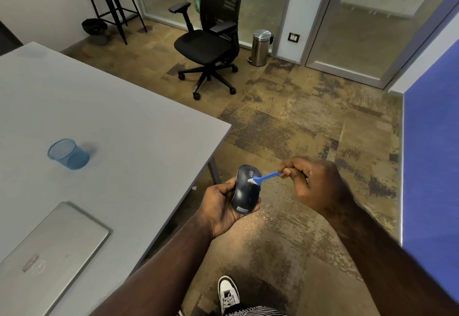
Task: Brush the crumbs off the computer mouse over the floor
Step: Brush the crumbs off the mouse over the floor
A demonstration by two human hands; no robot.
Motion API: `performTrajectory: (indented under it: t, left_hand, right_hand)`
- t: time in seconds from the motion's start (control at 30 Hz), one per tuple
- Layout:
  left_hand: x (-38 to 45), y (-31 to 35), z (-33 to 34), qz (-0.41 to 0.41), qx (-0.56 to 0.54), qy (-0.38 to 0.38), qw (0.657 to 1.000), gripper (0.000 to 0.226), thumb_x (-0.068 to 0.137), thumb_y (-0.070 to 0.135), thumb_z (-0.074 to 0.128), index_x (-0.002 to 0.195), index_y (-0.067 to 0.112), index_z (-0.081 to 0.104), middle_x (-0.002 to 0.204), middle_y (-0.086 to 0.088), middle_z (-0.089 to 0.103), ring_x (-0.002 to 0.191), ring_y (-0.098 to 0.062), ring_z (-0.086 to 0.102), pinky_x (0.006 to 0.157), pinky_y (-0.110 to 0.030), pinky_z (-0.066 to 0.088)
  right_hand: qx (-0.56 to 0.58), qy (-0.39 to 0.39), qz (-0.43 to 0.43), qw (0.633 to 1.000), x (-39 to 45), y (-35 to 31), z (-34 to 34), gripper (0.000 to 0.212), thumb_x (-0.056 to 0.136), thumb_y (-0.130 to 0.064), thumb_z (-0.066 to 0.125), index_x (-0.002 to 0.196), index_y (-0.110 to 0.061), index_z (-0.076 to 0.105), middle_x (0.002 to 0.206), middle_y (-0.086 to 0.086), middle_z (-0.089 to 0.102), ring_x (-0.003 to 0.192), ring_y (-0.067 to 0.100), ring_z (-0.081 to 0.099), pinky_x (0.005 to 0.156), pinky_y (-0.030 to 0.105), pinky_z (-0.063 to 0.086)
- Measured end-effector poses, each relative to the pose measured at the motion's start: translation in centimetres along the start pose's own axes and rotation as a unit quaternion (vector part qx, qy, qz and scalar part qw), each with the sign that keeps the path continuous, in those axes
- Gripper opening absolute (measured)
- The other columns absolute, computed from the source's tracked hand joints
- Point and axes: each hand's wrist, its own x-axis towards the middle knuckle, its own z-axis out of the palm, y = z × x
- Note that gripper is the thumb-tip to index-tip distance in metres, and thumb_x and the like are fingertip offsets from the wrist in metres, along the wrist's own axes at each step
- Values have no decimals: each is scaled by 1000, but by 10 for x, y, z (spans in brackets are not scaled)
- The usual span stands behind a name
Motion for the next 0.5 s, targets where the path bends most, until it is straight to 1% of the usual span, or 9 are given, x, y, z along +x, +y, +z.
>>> performTrajectory:
  t: [0.07, 0.13, 0.2, 0.27, 0.3, 0.33, 0.4, 0.47, 0.5]
  left_hand:
    - [0, 0, -1, -1, -8, -2, 1000, 46, 93, 22, 40, 132, 1, 53, 127, -31, 55, 102, -45, 59, 79, -49, 57]
    - [0, 0, 0, -1, -11, -4, 1000, 45, 91, 21, 42, 130, 2, 55, 124, -29, 57, 98, -43, 61, 78, -49, 57]
    - [0, 1, 1, 0, -16, -9, 1000, 45, 87, 20, 45, 127, 4, 58, 122, -28, 60, 95, -43, 64, 77, -49, 58]
    - [1, 1, 2, 6, -18, -14, 1000, 45, 87, 20, 45, 127, 5, 59, 120, -28, 61, 94, -43, 64, 77, -50, 57]
    - [0, 2, 2, 7, -12, -13, 1000, 43, 88, 19, 43, 126, 6, 60, 119, -28, 61, 94, -43, 64, 77, -49, 57]
    - [0, 1, 2, 6, -7, -13, 1000, 43, 89, 19, 43, 125, 6, 60, 117, -28, 62, 93, -43, 64, 77, -49, 57]
    - [0, -1, 1, 1, -10, -14, 1000, 43, 87, 20, 45, 124, 6, 61, 117, -28, 63, 93, -43, 64, 78, -49, 57]
    - [-1, -3, 3, -7, -13, -19, 1000, 44, 89, 20, 44, 127, 4, 59, 122, -28, 59, 94, -42, 63, 78, -49, 57]
    - [-1, -3, 4, -9, -12, -22, 1000, 44, 92, 22, 43, 129, 3, 57, 125, -29, 57, 94, -42, 63, 77, -48, 58]
  right_hand:
    - [-4, 7, 12, 1000, 2, 1, -1, 17, 86, 1, 64, 95, -11, 74, 81, -6, 73, 62, -13, 60, 57, -2, 37]
    - [-17, 29, 31, 999, 2, 1, 0, 17, 87, 0, 64, 96, -11, 74, 81, -9, 71, 63, -14, 59, 54, -2, 36]
    - [-19, 44, 45, 998, 1, 1, 1, 17, 87, 0, 65, 96, -11, 74, 80, -7, 72, 62, -17, 56, 51, -2, 35]
    - [-11, 23, 25, 999, 0, 0, 0, 18, 86, 2, 66, 95, -10, 74, 80, -6, 72, 63, -16, 56, 53, -2, 34]
    - [-10, 10, 14, 1000, -1, 0, 0, 18, 85, 3, 66, 94, -11, 74, 80, -5, 72, 63, -12, 59, 55, -2, 35]
    - [-10, 3, 9, 1000, -1, -1, 0, 18, 85, 3, 66, 94, -11, 74, 81, -6, 73, 63, -8, 61, 57, 0, 36]
    - [-12, 23, 24, 999, 1, 0, -2, 18, 86, 1, 65, 95, -12, 74, 81, -6, 73, 59, -8, 59, 54, 3, 39]
    - [-11, 49, 40, 998, 3, 0, -2, 17, 88, -2, 64, 96, -13, 74, 82, -4, 74, 63, -5, 61, 52, 13, 48]
    - [-8, 44, 36, 998, 3, -1, -2, 17, 88, -2, 64, 96, -13, 74, 82, -3, 74, 65, 2, 65, 52, 20, 53]
